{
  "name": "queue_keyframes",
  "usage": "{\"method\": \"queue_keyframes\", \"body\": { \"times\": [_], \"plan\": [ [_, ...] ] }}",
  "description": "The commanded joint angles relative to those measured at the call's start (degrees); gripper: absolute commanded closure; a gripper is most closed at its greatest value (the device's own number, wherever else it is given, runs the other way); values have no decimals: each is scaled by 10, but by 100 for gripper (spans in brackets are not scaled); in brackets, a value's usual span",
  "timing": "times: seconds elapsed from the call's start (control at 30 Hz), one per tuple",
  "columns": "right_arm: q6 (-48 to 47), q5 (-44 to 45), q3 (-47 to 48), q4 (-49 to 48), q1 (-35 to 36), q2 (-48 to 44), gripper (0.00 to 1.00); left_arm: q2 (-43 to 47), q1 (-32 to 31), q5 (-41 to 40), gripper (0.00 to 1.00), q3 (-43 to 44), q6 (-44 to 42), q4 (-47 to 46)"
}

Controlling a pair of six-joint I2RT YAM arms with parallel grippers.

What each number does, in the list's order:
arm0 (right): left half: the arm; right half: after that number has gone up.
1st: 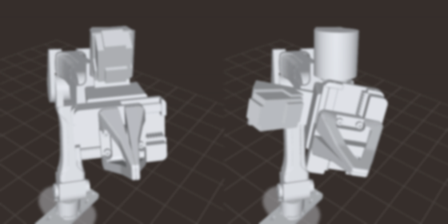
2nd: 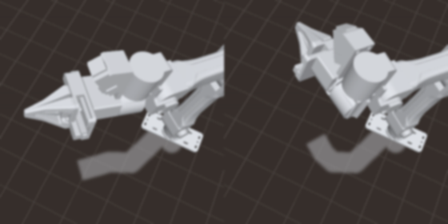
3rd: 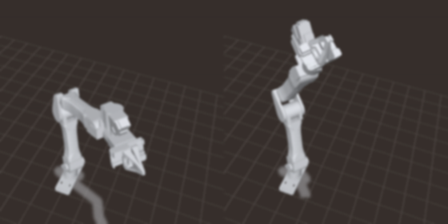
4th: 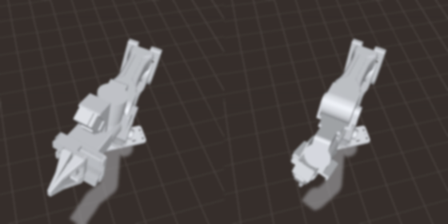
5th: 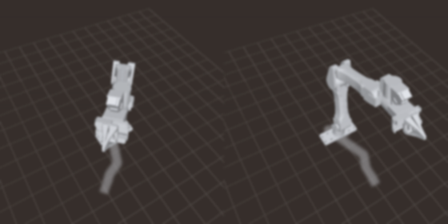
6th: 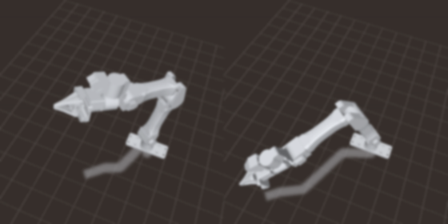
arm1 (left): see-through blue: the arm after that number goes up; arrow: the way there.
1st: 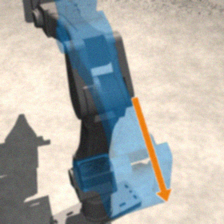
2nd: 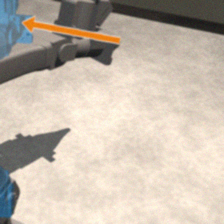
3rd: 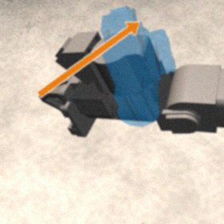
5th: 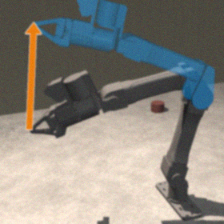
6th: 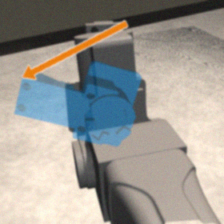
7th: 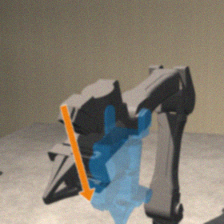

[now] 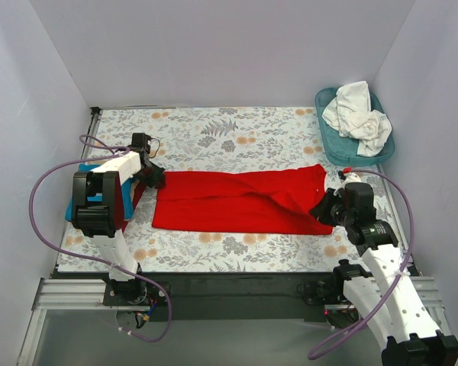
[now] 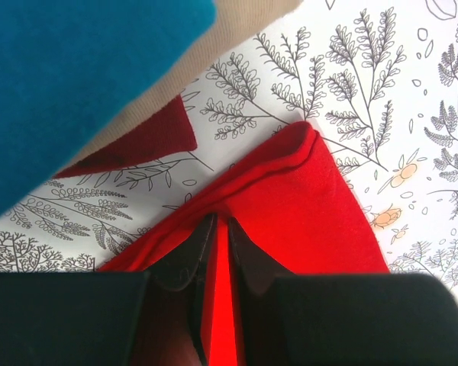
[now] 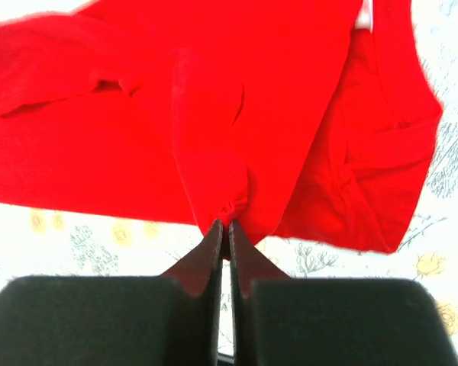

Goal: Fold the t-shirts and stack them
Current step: Fold the tshirt

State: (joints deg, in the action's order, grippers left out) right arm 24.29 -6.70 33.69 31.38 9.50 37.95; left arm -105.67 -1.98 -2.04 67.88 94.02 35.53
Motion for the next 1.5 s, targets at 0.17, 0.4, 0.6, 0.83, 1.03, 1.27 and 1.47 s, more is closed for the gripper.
{"method": "queue_keyframes", "body": {
  "times": [0.17, 0.4, 0.6, 0.83, 1.03, 1.27, 1.47],
  "plan": [
    [3, -30, -6, -1, 3, 2, 41, 2, 7, 0, 90, 13, -9, 1],
    [-6, 19, 37, -97, 39, 146, 43, 2, 7, 11, 90, 17, -16, 0],
    [-5, 64, 63, -170, 76, 275, 43, 2, 7, 19, 90, 30, -23, 6],
    [-3, 121, 58, -207, 105, 346, 41, 4, 7, 20, 91, 30, -27, 6],
    [4, 139, 52, -229, 105, 346, 45, 7, 7, 20, 91, 29, -31, 7],
    [20, 162, 39, -229, 100, 321, 52, 6, 7, 20, 91, 29, -31, 9],
    [20, 130, 52, -238, 101, 384, 57, 7, 7, 20, 92, 29, -32, 9]
  ]
}}
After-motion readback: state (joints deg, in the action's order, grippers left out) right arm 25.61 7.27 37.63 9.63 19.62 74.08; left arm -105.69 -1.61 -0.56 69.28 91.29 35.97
